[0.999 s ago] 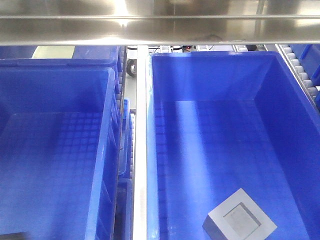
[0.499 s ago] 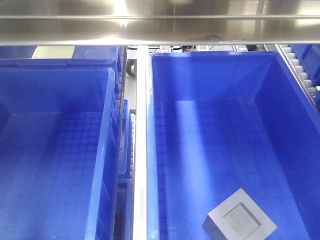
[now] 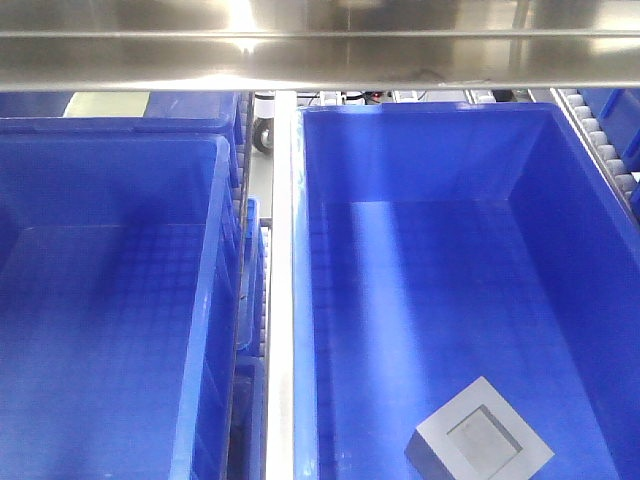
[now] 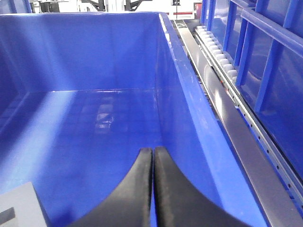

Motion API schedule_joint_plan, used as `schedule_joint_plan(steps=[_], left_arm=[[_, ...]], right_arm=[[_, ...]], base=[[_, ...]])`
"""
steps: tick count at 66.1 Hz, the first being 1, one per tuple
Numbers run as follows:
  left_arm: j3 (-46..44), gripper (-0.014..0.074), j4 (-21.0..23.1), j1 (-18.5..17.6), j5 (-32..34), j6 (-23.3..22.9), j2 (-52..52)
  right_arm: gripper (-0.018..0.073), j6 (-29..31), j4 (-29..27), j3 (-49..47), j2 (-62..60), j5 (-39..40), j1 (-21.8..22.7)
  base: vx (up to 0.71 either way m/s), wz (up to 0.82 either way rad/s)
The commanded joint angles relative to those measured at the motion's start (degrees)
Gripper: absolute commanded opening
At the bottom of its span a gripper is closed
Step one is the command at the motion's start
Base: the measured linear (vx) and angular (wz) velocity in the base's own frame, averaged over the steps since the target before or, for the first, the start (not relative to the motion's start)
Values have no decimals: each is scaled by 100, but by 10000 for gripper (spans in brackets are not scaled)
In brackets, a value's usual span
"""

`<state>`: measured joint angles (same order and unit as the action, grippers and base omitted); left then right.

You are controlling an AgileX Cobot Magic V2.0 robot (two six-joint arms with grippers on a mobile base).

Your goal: Sort gray base to blue bin

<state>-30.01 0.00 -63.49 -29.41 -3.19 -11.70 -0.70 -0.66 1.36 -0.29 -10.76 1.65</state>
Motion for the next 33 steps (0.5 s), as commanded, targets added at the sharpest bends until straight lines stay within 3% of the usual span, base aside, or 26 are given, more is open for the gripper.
schedule_joint_plan(steps=[1, 14, 33], left_arm=[[-137, -8, 59, -14, 421, -63, -59], [-137, -8, 166, -14, 416, -27, -59], [-137, -8, 510, -14, 416, 468, -59]], right_arm=[[-5, 70, 26, 35, 103, 216, 15], [-5, 70, 26, 35, 103, 216, 15], [-5, 70, 26, 35, 103, 216, 15]], base=[[0, 0], [0, 0], [0, 0]])
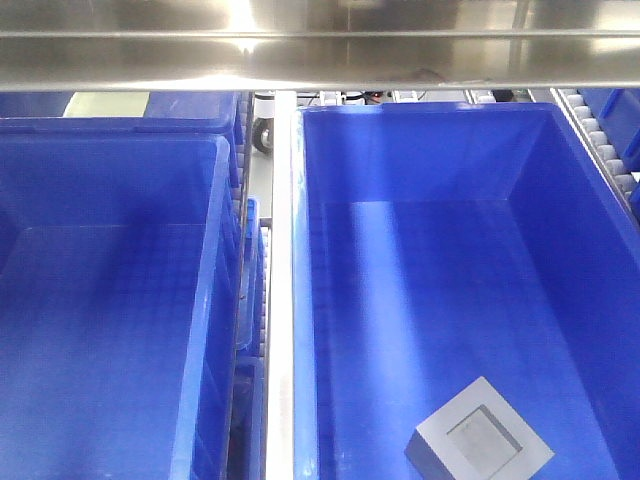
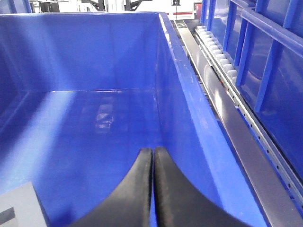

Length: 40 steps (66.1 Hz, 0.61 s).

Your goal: Sort gray base to blue bin

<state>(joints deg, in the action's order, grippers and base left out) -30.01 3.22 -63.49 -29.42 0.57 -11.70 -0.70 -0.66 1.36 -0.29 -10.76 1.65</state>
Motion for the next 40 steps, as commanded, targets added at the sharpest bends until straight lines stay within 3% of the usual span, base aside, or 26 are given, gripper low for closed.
schedule_joint_plan(steps=[1, 12, 19, 28, 40], left_arm=[[-137, -8, 188, -14, 417, 91, -59], [-137, -8, 147, -14, 410, 91, -65], [-137, -8, -129, 104, 330, 91, -65], [-137, -8, -452, 898, 295, 91, -54], [-137, -8, -589, 2486, 295, 91, 11]], right_arm=[[-5, 70, 26, 35, 103, 216, 15], [-5, 70, 26, 35, 103, 216, 15], [-5, 70, 26, 35, 103, 216, 15], [-5, 70, 26, 35, 103, 216, 15], [-5, 70, 26, 35, 103, 216, 15]], base=[[0, 0], [0, 0], [0, 0], [0, 0], [0, 0]])
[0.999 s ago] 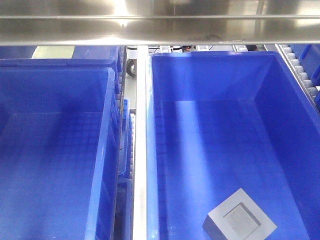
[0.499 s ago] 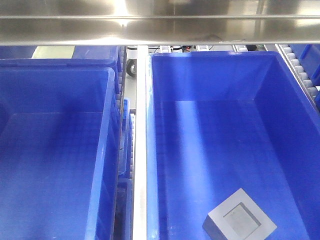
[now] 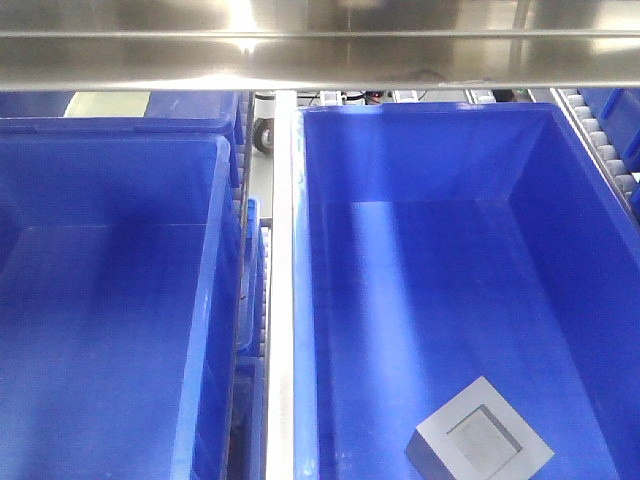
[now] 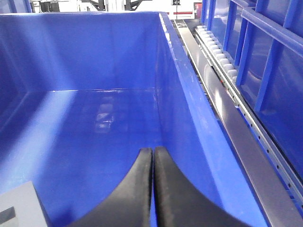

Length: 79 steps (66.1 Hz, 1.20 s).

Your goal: Sort gray base to blue bin

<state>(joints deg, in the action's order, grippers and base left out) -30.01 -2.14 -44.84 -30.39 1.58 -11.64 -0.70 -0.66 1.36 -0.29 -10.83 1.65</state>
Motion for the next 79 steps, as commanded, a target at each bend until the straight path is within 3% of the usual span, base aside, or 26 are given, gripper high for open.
schedule_joint_plan(steps=[1, 22, 33, 42, 63, 79], left_arm=[[-137, -8, -53, 793, 392, -9, 27], [-77, -8, -85, 3393, 466, -9, 902], [540, -8, -75, 4254, 888, -9, 1209], [1168, -8, -75, 4455, 1313, -9, 1318], [2722, -8, -75, 4455, 2320, -9, 1318], [3041, -8, -64, 4455, 2355, -14, 1318]], right_arm=[[-5, 70, 26, 35, 103, 223, 15], [-5, 70, 26, 35, 103, 223, 15], [-5, 70, 26, 35, 103, 223, 15], [-5, 70, 26, 35, 103, 223, 15], [-5, 70, 26, 35, 103, 223, 15], [-5, 70, 26, 35, 103, 223, 15]], base=[[0, 0], [0, 0], [0, 0], [0, 0], [0, 0], [0, 0]])
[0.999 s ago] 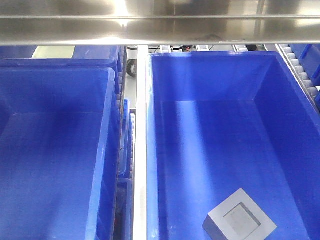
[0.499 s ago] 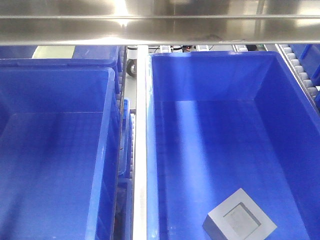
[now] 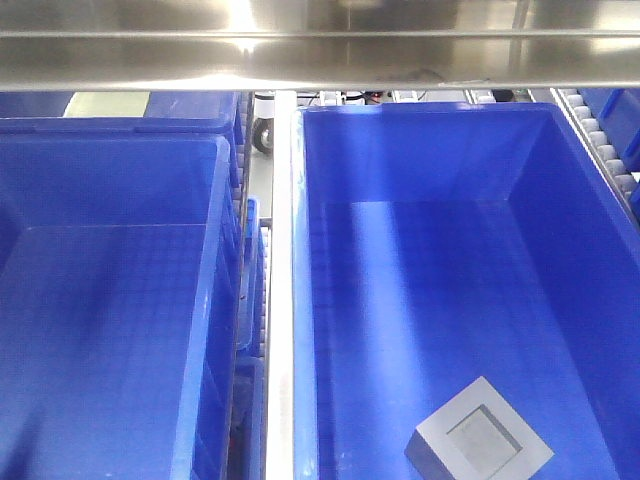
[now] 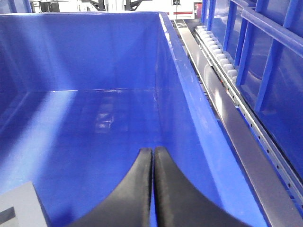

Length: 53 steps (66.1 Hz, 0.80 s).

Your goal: Sort gray base to blue bin

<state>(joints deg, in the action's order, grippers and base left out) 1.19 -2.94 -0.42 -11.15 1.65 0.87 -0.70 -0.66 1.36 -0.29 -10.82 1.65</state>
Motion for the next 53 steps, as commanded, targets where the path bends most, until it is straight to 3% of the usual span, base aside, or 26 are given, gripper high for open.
schedule_joint_plan(steps=[1, 53], left_arm=[[-79, -8, 16, 13, 431, -22, 66], [-91, -8, 10, 13, 434, -22, 66]], right_arm=[[-5, 70, 26, 35, 103, 222, 15], [-5, 70, 26, 35, 103, 222, 15]], base=[[0, 0], [0, 0]])
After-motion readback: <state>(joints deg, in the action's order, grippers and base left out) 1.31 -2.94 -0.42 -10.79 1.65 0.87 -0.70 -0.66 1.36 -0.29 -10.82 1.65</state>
